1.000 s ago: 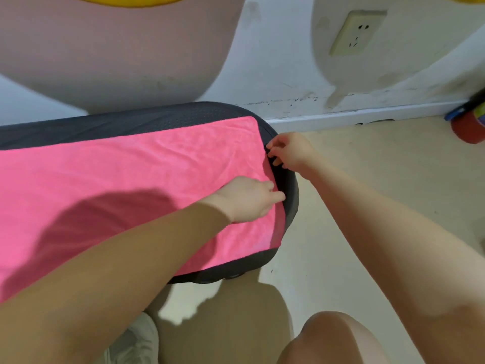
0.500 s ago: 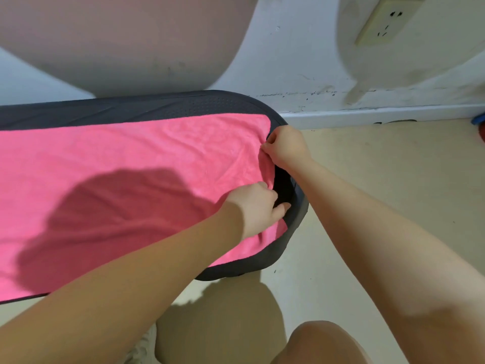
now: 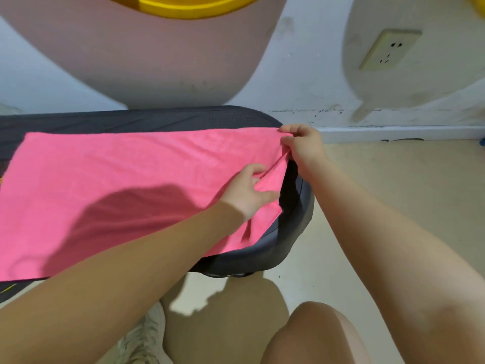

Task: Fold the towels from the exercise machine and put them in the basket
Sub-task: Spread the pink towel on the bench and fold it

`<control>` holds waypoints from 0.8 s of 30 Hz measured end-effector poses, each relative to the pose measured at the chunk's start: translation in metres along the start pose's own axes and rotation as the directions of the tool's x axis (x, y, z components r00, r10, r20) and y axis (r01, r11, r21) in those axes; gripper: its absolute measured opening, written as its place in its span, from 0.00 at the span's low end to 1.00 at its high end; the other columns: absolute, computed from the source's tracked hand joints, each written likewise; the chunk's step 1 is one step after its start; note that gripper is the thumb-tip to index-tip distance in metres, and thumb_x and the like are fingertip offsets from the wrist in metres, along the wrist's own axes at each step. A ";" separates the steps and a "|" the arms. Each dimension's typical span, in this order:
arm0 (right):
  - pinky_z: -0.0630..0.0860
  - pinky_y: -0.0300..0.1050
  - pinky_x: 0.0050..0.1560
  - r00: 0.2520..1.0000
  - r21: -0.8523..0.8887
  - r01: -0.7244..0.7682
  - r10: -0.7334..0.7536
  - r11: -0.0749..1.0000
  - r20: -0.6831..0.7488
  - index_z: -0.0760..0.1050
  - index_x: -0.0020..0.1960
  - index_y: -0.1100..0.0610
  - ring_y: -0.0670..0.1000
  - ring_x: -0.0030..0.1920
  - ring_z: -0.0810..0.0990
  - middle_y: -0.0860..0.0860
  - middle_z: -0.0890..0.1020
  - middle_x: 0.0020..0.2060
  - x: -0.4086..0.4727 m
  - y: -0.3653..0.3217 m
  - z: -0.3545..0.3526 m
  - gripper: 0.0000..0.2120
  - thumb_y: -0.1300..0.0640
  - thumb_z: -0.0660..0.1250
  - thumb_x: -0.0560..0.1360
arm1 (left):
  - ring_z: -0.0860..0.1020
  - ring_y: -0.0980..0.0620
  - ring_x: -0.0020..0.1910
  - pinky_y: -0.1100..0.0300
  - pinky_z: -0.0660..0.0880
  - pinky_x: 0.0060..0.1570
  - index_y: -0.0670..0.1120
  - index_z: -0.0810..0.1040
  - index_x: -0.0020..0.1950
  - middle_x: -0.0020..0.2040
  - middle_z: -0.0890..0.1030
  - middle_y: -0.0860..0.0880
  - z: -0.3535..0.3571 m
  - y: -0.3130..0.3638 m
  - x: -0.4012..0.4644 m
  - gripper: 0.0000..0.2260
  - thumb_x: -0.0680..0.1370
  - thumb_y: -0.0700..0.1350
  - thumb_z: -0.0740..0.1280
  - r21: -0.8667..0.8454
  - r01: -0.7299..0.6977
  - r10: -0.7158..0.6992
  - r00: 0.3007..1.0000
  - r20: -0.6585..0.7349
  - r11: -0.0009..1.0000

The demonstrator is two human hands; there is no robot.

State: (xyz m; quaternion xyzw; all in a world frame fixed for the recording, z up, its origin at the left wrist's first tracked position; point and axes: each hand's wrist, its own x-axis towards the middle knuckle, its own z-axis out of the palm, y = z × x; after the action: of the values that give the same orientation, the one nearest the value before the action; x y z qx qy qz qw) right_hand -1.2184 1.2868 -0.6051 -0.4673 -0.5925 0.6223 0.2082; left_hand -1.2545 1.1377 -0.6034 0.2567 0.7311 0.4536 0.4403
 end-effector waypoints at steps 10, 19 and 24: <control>0.69 0.28 0.29 0.960 -0.143 0.185 -0.147 0.972 0.238 0.77 0.53 0.59 0.42 0.32 0.74 0.49 0.77 0.36 -0.027 -0.059 0.064 0.11 0.69 0.62 0.75 | 0.73 0.51 0.29 0.61 0.70 0.35 0.48 0.76 0.40 0.36 0.74 0.42 -0.064 0.009 -0.033 0.16 0.74 0.30 0.55 -0.018 0.039 -0.040 0.997 -0.060 0.999; 0.73 0.49 0.57 0.825 -0.428 0.510 -0.284 0.746 0.488 0.78 0.56 0.66 0.44 0.45 0.82 0.60 0.82 0.53 -0.063 -0.050 0.227 0.15 0.70 0.62 0.71 | 0.60 0.48 0.31 0.56 0.56 0.33 0.46 0.62 0.27 0.28 0.60 0.47 -0.184 -0.050 -0.080 0.18 0.73 0.50 0.63 0.006 0.077 -0.062 0.840 -0.540 0.997; 0.67 0.42 0.36 0.736 -0.461 0.630 -0.289 0.625 0.613 0.76 0.39 0.69 0.54 0.35 0.74 0.56 0.78 0.31 -0.087 -0.030 0.299 0.04 0.71 0.62 0.69 | 0.61 0.49 0.33 0.58 0.59 0.32 0.44 0.67 0.33 0.31 0.63 0.43 -0.237 -0.097 -0.097 0.12 0.76 0.43 0.63 0.024 0.155 -0.103 0.758 -0.644 0.988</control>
State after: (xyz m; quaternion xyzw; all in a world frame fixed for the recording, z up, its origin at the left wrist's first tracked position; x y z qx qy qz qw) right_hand -1.4336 1.0597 -0.5896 -0.1641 -0.9021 0.3973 0.0379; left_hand -1.4133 0.9147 -0.6019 0.0520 0.8698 0.4546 0.1846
